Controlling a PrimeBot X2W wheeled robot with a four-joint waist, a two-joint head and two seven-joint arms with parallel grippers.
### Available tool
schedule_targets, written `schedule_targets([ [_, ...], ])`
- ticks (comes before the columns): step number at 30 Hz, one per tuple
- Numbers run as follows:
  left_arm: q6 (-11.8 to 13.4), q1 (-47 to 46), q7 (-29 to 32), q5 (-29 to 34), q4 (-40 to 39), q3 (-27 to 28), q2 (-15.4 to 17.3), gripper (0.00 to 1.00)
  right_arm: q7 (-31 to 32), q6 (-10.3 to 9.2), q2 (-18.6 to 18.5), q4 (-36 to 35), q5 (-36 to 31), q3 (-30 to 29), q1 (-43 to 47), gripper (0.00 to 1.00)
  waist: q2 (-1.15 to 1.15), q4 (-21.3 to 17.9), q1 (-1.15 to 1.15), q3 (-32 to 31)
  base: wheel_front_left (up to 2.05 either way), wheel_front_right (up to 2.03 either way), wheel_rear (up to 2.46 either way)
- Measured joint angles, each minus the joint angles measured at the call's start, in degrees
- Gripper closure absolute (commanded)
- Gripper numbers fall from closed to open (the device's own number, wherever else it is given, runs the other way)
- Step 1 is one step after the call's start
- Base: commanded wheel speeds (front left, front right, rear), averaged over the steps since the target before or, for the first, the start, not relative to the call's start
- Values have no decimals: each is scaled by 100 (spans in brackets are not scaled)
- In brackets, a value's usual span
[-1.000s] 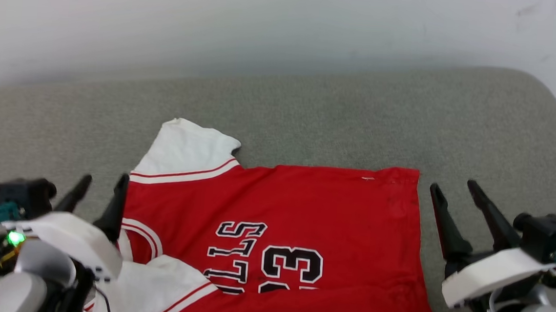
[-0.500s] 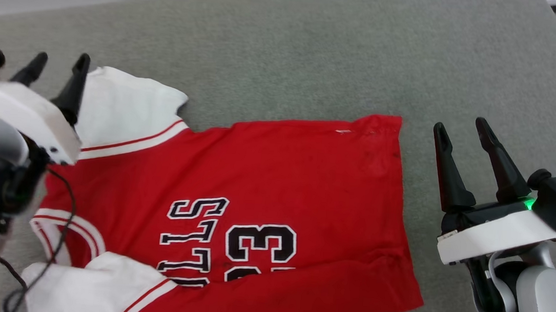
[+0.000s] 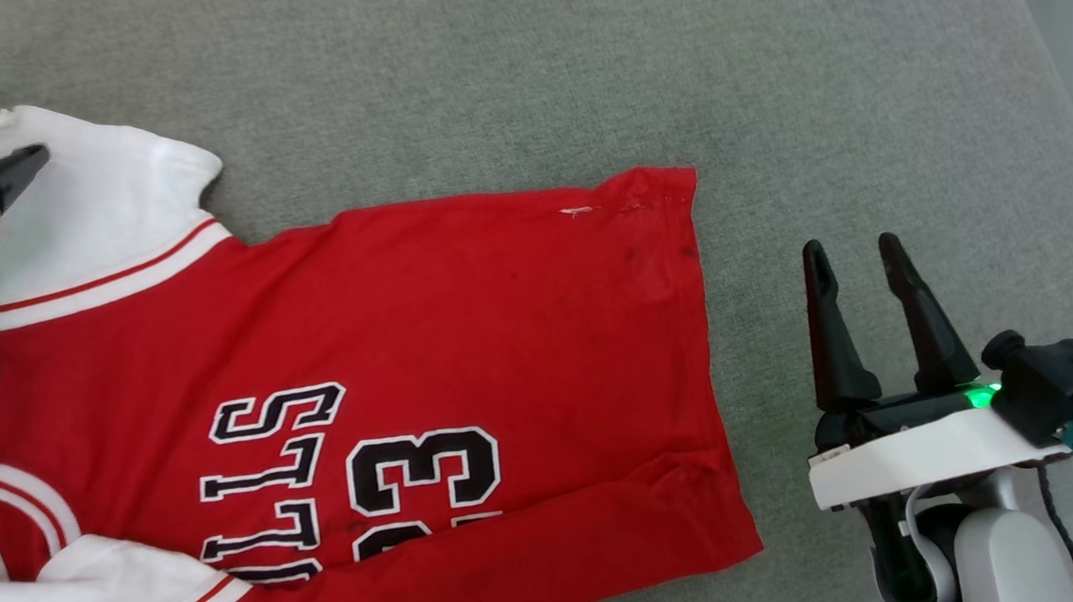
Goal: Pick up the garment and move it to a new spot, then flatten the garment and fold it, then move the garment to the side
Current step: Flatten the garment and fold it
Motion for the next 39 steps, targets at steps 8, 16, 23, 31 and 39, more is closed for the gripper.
schedule_targets([
  [8, 75, -252, 1023, -208, 268, -114, 264, 29, -158, 0, 26, 293, 208, 121, -92, 0, 0, -250, 0, 279, 0, 0, 0],
  [16, 271, -280, 1283, -328, 232, -133, 163, 100, -68, 0, 34, 449, 465, 179, -167, 0, 0, -290, -1, 307, 0, 0, 0],
  [23, 159, -274, 689, -167, 299, -165, -90, 100, 531, -1, -244, 724, 880, 185, -377, 0, 0, -127, -1, 162, 0, 0, 0],
  [31, -15, -575, 9, 58, 58, -234, -570, 100, 2356, -1, -973, 1423, 1446, 452, -1268, 0, 0, 433, 0, -14, 0, 0, 0],
  [39, -125, -683, -225, 104, -209, -346, -904, 100, 3699, 0, -1306, 1984, 1573, 733, -2200, 0, 0, 1040, 0, 27, 0, 0, 0],
])
